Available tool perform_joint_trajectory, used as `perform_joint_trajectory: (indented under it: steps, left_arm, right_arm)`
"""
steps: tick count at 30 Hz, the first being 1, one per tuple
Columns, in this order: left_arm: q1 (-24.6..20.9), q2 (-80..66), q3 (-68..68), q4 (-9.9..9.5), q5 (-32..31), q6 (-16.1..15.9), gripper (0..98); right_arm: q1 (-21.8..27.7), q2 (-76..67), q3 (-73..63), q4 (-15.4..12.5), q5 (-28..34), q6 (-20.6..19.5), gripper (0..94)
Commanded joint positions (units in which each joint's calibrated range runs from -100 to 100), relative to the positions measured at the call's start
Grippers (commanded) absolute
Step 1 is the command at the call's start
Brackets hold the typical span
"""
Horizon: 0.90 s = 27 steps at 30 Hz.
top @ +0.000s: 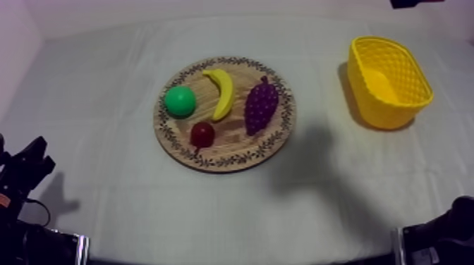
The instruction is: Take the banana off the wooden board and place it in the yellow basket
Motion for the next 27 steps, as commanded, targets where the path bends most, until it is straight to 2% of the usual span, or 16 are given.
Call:
perform_joint_trajectory:
  steps: [1,10,14,22,27]
  left_arm:
    - [0.0,0.0,0.0,0.00,0.0,0.0,0.0]
    - [0.0,0.0,0.0,0.00,0.0,0.0,0.0]
    - [0.0,0.0,0.0,0.00,0.0,0.0,0.0]
    - [0.0,0.0,0.0,0.00,0.0,0.0,0.0]
    - [0.0,0.0,0.0,0.00,0.0,0.0,0.0]
  right_arm:
    - [-0.1,0.2,0.1,0.0,-0.2,-0.1,0.5]
    - [-1.5,4.5,-3.6,0.8,0.9,-1.5,0.5]
    - [-2.9,8.1,-6.9,1.7,2.1,-3.2,0.5]
    - [-3.9,18.2,-18.0,0.9,7.0,-6.8,0.4]
    - [-5.0,25.2,-24.9,2.5,8.4,-9.8,0.3]
